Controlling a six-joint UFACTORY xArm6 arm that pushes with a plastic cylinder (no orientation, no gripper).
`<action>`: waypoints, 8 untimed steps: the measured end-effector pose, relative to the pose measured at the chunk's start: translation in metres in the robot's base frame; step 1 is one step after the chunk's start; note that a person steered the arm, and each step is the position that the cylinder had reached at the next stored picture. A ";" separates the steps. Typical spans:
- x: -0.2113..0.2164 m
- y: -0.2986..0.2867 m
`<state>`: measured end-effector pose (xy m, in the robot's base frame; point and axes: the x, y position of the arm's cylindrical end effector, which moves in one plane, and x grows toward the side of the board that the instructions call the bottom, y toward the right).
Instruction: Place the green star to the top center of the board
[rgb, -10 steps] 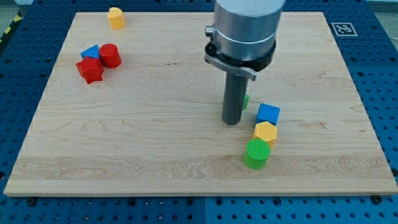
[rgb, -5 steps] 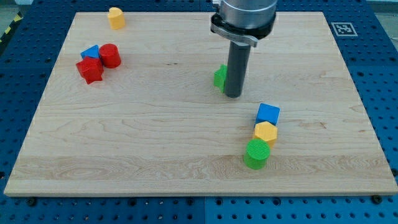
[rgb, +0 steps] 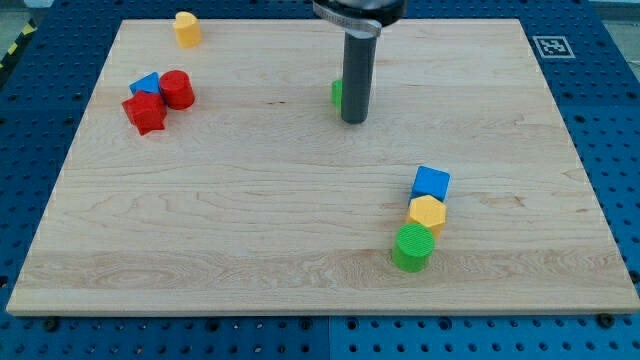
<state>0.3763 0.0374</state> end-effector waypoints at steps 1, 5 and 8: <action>-0.027 0.000; -0.137 -0.002; -0.107 -0.079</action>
